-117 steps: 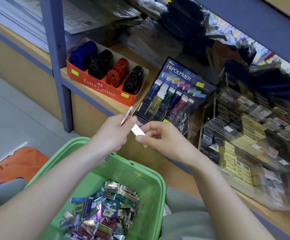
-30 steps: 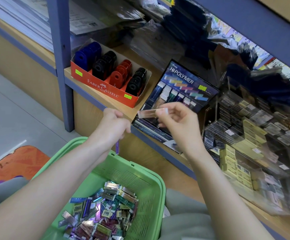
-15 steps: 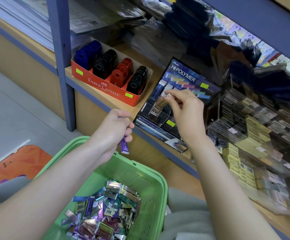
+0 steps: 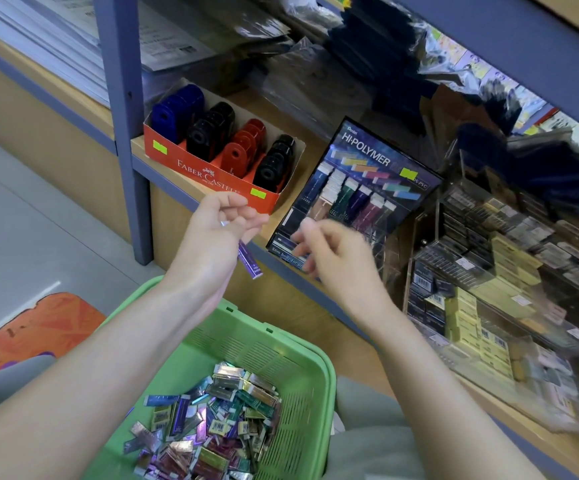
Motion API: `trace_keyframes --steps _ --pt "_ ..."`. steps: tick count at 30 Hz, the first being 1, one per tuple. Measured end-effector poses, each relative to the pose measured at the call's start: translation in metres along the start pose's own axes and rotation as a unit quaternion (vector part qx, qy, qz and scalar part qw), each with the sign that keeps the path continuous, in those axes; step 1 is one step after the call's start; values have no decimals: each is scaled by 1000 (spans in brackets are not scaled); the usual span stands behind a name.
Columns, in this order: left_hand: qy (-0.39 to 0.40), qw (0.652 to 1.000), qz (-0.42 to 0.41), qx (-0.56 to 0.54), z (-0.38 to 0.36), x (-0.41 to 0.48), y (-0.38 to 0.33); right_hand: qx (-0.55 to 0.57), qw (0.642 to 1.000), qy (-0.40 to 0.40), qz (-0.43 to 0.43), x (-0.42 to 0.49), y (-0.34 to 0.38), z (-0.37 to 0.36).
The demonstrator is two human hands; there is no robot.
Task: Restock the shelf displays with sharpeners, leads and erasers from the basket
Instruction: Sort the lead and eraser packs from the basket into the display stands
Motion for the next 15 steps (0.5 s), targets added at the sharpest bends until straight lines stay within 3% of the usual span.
trace_keyframes --steps 3,5,9,12,15 --pt "4 999 -41 28 -2 0 -7 137 973 173 -74 -11 -3 -46" --pt "21 998 -55 35 -6 -2 -8 202 953 208 -90 -16 -2 -57" --pt "66 992 -57 94 -13 -3 -4 280 933 191 -119 -18 -9 -50" --pt "67 976 -31 203 -10 -2 3 285 944 125 -110 -14 -14 -32" --pt "74 972 -27 221 -10 -3 3 246 963 76 -79 -10 -14 -13"
Point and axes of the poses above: each hand's wrist, its own x-axis towards the middle knuckle, its own z-axis out of the back of the hand, y = z × x, the point moved 9 cm from there along x, towards the middle knuckle, and after that the axes turned 10 degrees about y, right-handed, at the moved point
